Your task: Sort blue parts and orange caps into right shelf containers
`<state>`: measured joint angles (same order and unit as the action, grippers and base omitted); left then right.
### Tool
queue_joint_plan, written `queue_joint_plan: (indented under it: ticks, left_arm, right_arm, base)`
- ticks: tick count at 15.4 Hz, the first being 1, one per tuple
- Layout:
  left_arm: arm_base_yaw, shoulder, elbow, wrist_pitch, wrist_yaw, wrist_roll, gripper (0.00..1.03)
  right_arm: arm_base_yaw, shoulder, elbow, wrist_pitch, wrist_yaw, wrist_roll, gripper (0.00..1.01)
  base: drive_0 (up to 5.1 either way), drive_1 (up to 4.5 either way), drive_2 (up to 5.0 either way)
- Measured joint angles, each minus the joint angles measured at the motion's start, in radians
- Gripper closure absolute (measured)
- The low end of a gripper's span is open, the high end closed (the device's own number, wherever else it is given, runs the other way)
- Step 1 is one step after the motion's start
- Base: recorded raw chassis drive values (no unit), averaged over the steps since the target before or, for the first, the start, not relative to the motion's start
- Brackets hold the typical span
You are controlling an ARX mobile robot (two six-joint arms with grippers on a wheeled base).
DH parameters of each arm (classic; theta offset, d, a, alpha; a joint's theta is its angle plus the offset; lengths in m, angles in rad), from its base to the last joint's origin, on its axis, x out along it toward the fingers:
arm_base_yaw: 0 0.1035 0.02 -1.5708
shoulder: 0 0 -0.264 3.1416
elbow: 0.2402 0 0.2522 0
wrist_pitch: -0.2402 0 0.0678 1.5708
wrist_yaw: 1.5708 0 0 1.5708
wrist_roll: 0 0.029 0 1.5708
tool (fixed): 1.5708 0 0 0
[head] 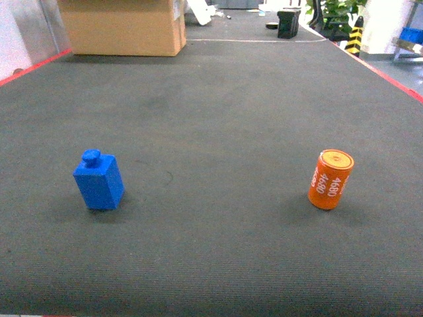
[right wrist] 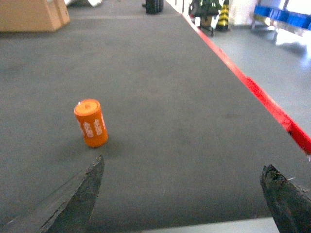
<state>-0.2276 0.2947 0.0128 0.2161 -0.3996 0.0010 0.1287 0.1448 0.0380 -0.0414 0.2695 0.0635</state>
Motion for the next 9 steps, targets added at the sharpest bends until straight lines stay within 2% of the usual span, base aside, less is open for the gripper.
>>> queue_joint_plan:
  ticks: [1,2,3,4,5,7,9]
  left_arm:
    - [-0.014,0.069,0.0,0.084,-0.006,0.0,0.05]
    - [-0.034,0.15,0.0,0.17,-0.01,-0.001,0.05]
    - [-0.058,0.319,0.006,0.335,-0.005,-0.002,0.05]
    - [-0.065,0.509,0.033,0.517,0.009,-0.007,0.05]
    - [-0.065,0.654,0.074,0.644,0.026,-0.017,0.05]
    - [-0.053,0.91,0.15,0.827,0.078,-0.029,0.05]
    - [-0.04,1.019,0.182,0.879,0.105,-0.04,0.05]
  right_arm:
    - [0.037,0.093,0.0,0.085,0.079,0.017,0.03]
    - [0.035,0.174,0.0,0.19,0.098,0.026,0.03]
    - [0.035,0.347,0.006,0.369,0.082,0.04,0.03]
    - [0.045,0.554,0.033,0.549,0.042,0.045,0.03]
    - [0.052,0.72,0.071,0.689,0.004,0.051,0.03]
    - [0.079,1.022,0.173,0.901,-0.04,0.06,0.03]
    - [0.095,1.152,0.222,0.962,-0.057,0.067,0.03]
  base:
    - [0.0,0.0,0.0]
    - [0.0,0.0,0.0]
    - [0.0,0.0,0.0]
    - [0.0,0.0,0.0]
    - [0.0,0.0,0.0]
    - [0.0,0.0,0.0]
    - [0.0,0.0,0.0]
